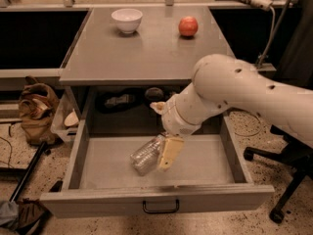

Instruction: Pick water bottle from top drawer and place on counter

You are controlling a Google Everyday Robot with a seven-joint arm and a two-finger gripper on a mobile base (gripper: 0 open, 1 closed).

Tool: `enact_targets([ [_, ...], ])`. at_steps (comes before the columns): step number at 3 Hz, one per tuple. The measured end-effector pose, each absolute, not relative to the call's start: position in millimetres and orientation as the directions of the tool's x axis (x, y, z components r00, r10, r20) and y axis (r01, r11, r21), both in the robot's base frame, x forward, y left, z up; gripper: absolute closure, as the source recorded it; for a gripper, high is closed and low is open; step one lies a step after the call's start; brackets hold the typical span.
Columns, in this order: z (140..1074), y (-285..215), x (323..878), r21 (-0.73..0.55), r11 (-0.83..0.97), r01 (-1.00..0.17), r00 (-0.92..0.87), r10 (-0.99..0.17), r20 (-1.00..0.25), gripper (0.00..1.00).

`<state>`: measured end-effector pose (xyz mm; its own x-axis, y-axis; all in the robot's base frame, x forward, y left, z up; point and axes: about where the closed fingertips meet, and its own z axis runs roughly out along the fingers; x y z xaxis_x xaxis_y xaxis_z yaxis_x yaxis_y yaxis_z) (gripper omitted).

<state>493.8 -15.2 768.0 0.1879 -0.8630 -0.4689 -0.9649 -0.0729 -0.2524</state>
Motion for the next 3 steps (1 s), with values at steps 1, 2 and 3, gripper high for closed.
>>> enact_targets([
  [1,739.3,23.3,508.4,-0.272,-0.118,-0.955,0.237,-0.854,-0.462,0.00],
  [2,693.0,50.7,541.1,-0.275,-0.143,-0.951,0.252,-0.873,-0.418,0.00],
  [3,691.9,50.4,540.9,-0.273,-0.143,-0.951,0.251,-0.872,-0.421,0.00],
])
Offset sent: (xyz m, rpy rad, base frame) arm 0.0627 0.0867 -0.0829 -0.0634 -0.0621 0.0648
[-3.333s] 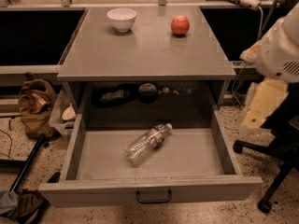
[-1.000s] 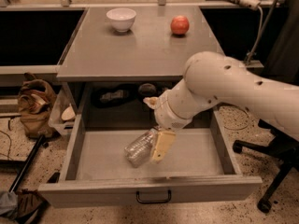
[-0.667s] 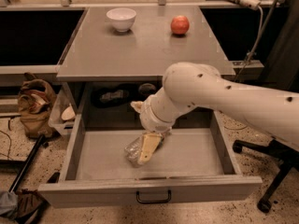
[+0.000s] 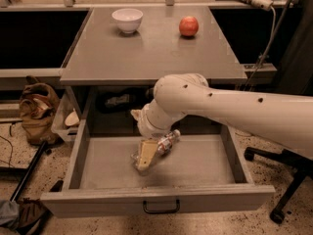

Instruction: Pick water bottle from top drawer and place on counter

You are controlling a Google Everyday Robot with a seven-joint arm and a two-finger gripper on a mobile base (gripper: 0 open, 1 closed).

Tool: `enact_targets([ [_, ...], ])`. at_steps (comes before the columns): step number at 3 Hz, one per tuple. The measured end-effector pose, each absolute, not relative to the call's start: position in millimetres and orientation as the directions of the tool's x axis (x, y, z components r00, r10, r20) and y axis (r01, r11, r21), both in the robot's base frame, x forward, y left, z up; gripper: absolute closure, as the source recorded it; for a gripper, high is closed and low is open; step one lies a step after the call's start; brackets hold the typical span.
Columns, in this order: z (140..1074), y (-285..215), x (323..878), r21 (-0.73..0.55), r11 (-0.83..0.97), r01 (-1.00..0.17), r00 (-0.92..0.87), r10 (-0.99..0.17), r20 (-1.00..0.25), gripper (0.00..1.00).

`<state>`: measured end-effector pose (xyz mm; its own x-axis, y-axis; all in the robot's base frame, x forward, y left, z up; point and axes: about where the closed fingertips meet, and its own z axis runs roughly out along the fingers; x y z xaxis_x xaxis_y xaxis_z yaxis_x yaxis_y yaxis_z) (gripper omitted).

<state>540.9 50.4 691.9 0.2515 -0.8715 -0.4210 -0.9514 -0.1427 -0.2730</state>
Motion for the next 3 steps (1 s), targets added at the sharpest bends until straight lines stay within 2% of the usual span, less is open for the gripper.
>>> enact_targets([
  [3,655.9,47.5,555.5,-0.259,-0.200,-0.945,0.299,-0.849,-0.435,0.00],
])
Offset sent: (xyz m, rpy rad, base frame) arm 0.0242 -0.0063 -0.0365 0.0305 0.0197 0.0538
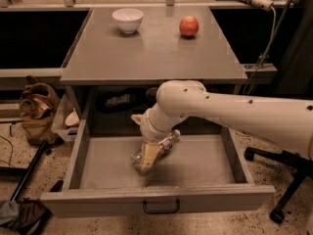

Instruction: Pick water bottle from top drawer and place on counter

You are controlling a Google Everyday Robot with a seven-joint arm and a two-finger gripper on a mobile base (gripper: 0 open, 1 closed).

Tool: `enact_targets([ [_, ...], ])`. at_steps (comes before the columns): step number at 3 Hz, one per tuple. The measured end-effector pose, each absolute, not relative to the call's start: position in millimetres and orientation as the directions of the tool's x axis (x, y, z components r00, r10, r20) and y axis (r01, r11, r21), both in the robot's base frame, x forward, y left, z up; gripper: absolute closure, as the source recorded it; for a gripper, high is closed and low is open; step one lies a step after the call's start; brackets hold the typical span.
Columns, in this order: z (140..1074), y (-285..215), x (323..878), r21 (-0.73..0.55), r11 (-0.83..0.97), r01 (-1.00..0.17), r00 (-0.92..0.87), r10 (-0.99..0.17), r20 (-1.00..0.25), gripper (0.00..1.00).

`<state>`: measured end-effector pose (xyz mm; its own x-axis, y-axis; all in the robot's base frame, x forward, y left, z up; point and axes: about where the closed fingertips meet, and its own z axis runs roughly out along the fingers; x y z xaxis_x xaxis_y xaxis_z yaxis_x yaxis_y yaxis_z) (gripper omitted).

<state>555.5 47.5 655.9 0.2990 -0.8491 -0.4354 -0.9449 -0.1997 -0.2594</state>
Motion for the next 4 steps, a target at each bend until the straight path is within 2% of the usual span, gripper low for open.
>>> enact_targets([
  [2,632.6,38.0,551.8,-0.245,-0.223,-0.944,0.309,-0.859,-0.408,0.00],
  [3,622.9,32.1,550.1,-0.217,-0.223,-0.950,0.295,-0.870,-0.395,0.08],
  [4,622.8,31.9,550.1,-0.217,-0.223,-0.950,0.295,-0.870,-0.394,0.26],
])
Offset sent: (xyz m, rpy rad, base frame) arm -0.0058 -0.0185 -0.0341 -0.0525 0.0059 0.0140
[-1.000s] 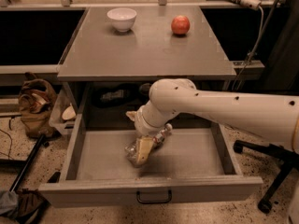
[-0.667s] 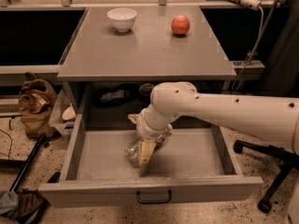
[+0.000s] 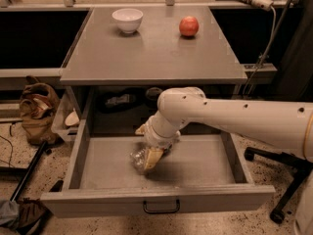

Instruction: Pick water bottle from top drawer and place on counter

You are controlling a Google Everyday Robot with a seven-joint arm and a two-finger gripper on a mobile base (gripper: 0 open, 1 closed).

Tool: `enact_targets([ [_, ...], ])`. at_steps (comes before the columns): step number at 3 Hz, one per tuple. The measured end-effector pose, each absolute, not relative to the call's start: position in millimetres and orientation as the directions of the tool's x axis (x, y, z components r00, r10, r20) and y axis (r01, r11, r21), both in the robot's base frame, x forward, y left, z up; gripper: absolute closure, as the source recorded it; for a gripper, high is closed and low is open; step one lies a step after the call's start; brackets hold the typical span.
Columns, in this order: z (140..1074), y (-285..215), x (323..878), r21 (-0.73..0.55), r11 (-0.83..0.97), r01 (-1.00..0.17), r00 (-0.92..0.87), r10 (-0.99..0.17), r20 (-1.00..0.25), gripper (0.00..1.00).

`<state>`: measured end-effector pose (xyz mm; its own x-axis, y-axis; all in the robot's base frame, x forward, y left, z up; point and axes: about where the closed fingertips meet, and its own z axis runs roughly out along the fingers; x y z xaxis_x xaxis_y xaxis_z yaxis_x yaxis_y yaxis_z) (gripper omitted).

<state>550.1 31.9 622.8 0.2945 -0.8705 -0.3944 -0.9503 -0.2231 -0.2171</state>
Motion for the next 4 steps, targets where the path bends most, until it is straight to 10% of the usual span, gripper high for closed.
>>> enact_targets([
  [3,708.6,12.5,538.5,-0.288,-0.187,-0.939,0.293,-0.872,-0.392,0.96],
  [4,799.0,7.6,534.5,-0.340,-0.197,-0.920,0.317,-0.883,-0.346,1.00],
])
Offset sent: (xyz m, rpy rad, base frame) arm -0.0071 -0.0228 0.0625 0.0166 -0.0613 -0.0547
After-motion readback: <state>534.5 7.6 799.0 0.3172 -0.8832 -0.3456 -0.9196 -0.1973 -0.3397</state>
